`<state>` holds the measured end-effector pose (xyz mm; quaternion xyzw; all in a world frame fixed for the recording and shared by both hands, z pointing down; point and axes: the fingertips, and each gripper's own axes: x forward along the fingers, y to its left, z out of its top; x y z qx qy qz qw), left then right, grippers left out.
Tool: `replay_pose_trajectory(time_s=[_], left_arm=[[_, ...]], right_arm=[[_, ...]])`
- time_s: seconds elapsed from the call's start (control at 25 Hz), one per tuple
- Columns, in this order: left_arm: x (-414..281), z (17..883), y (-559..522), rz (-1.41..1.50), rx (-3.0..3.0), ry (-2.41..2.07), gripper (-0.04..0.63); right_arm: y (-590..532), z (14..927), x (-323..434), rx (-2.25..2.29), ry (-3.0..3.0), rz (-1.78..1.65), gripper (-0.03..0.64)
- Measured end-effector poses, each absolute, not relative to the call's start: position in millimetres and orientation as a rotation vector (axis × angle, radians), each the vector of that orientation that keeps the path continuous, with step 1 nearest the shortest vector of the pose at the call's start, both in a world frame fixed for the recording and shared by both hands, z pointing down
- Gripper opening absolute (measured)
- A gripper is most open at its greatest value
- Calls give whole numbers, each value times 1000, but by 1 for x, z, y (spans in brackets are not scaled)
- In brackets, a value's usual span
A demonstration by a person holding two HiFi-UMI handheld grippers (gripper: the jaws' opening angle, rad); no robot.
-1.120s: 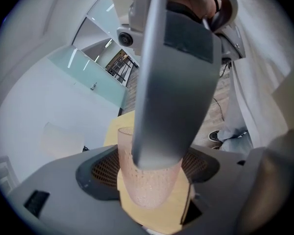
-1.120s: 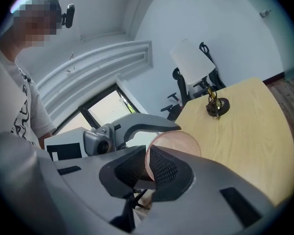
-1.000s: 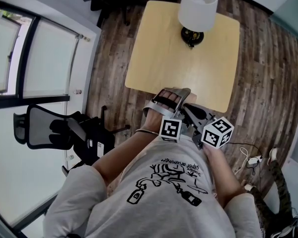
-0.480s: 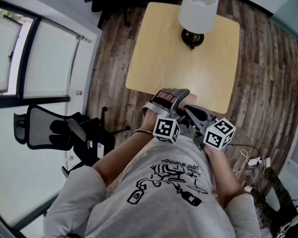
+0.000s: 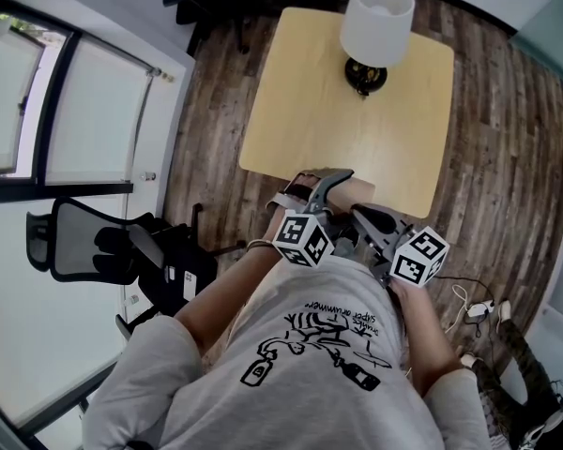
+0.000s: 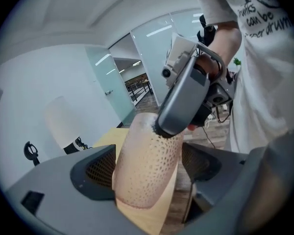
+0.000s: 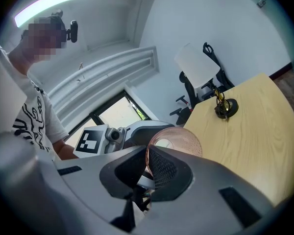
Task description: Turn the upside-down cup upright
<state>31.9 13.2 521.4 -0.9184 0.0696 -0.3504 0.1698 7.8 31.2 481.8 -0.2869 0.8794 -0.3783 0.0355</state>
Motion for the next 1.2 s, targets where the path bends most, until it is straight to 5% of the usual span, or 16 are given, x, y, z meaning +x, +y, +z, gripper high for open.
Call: replay_pose_trajectory(time_s=[1.2], left_arm=[[6,437,9,-139,-3409,-140,407]], right_arm=[[47,417,45,-302,2469,-1122,32]])
